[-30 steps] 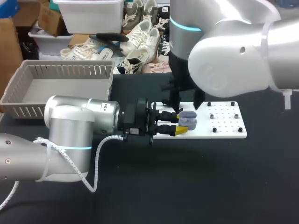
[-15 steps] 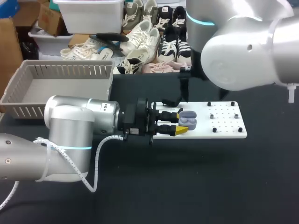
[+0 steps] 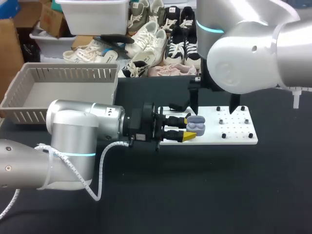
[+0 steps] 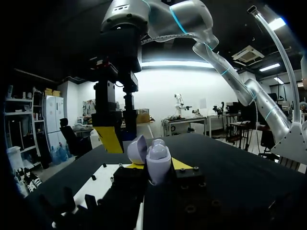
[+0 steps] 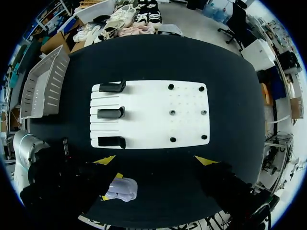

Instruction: Pick up each earbud case from the left stands, insert the matching earbuds, close the lid, and place the case in the box.

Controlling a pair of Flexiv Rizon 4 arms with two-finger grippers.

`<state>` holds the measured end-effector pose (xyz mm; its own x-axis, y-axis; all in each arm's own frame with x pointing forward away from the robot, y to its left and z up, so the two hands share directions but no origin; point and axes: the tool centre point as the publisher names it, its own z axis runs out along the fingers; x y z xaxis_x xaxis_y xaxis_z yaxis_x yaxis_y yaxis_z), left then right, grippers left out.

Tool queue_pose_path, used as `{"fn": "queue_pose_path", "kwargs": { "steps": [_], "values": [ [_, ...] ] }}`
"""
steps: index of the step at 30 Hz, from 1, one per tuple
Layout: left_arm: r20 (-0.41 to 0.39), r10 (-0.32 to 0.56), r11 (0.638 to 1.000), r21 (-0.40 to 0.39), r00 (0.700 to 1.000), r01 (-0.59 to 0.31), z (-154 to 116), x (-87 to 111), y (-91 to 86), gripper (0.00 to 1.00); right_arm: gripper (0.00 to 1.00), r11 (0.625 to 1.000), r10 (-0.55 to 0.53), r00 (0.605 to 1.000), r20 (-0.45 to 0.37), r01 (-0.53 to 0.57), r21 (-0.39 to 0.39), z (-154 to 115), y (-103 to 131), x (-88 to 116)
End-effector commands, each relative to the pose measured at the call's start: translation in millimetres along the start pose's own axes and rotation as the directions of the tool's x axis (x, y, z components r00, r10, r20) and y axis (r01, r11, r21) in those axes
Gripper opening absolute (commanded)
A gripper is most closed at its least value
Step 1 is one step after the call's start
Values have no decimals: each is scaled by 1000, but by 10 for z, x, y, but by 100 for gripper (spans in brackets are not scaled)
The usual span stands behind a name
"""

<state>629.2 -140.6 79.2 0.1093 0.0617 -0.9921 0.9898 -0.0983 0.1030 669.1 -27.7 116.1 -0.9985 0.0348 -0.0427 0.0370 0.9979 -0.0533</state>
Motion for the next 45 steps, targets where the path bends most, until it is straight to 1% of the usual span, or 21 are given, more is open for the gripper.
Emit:
{"fn": "queue_pose_path", "kwargs": {
  "steps": [1, 11, 16, 19, 22, 24, 27, 28, 30, 33, 35, 39, 42, 45],
  "values": [
    [2, 0, 1000, 1, 1000, 0, -2, 5, 5, 0, 100, 1000, -1, 1000, 8, 1, -9, -15, -45, 108],
    [2, 0, 1000, 1, 1000, 0, -2, 5, 5, 0, 100, 999, -25, 1000, 10, 26, -41, -96, -8, 287],
    [2, 0, 1000, 1, 1000, 0, -2, 5, 5, 0, 100, 998, -32, 999, 10, 33, -49, -108, -5, 321],
    [2, 0, 1000, 1, 1000, 0, -2, 5, 5, 0, 100, 999, 0, 998, 59, 3, -51, -156, -76, 299],
    [2, 0, 1000, 1, 1000, 0, -2, 5, 5, 0, 100, 996, 47, 990, 130, -36, -82, -257, -209, 267],
    [2, 0, 1000, 1, 1000, 0, -2, 5, 5, 0, 100, 995, 62, 981, 184, -45, -92, -320, -296, 263],
    [2, 0, 1000, 1, 1000, 0, -2, 5, 5, 0, 100, 993, 49, 967, 251, -20, -117, -409, -417, 304],
    [13, -6, 1000, -4, 1000, 6, -30, -5, -3, 0, 100, 992, 39, 960, 276, -4, -127, -437, -448, 333],
    [38, -21, 1000, -22, 999, 22, -98, -30, -12, 0, 100, 992, 39, 960, 276, -4, -127, -437, -448, 333],
    [55, -39, 998, -53, 998, 42, -216, -81, -19, 0, 100, 992, 39, 960, 276, -4, -127, -437, -448, 333],
    [53, -39, 996, -73, 998, 43, -303, -137, -23, 0, 100, 992, 39, 960, 276, -4, -127, -437, -448, 333],
    [23, -29, 991, -129, 999, 32, -555, -254, -11, 0, 100, 992, 39, 960, 276, -4, -127, -437, -448, 333],
    [-29, -13, 984, -180, 999, 7, -786, -357, 24, 0, 100, 992, 39, 960, 276, -4, -127, -437, -448, 333],
    [-88, -1, 971, -237, 996, -20, -1032, -453, 102, 0, 100, 992, 39, 960, 276, -4, -127, -437, -448, 333]
  ]
}}
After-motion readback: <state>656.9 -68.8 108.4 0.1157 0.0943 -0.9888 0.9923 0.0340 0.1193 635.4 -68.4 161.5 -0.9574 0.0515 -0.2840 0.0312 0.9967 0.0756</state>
